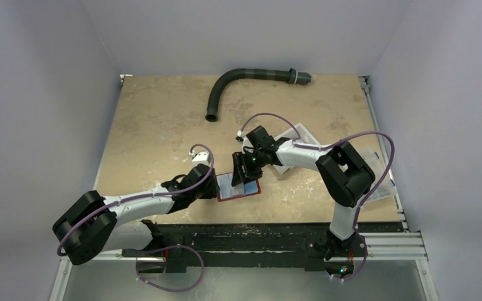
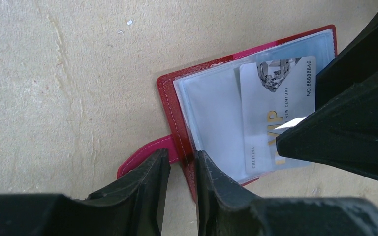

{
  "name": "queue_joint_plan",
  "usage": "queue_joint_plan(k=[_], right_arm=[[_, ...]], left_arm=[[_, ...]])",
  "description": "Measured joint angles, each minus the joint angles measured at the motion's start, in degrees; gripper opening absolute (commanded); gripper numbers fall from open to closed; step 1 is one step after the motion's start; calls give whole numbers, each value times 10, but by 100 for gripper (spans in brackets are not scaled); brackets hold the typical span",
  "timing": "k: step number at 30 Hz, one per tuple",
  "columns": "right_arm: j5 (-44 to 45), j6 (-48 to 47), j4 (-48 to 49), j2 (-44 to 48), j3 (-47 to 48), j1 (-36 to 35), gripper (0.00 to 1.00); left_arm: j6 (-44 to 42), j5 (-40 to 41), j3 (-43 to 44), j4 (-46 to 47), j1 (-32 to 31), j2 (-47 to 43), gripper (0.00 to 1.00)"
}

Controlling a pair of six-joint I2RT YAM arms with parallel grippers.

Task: Put the credit cards into the card holder
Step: Insert the credit card into the card holder.

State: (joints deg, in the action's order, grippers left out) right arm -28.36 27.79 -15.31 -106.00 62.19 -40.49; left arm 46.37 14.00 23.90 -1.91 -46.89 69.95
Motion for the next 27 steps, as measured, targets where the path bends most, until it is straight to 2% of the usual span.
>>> queue_joint_plan(k=[3,8,12,16,22,27], right_arm=[[9,-5,-12,0,6,0,49],[12,-20,-11,-6,7,-4,31],[-24,-15,19,-27,7,-5,29],[-45,-19,31,-38,12,-8,33],[-52,-38,16,-39,22,-6,51],[-37,-38,7,-24,18,-7,55]], left_arm=[[0,0,0,0,0,0,29],[-1,0,0,1,0,0,27],[-6,1,0,1,0,4,26],[-10,2,5,-1,0,7,25],[-13,3,8,-6,0,7,25],[-14,2,8,-7,0,6,25]])
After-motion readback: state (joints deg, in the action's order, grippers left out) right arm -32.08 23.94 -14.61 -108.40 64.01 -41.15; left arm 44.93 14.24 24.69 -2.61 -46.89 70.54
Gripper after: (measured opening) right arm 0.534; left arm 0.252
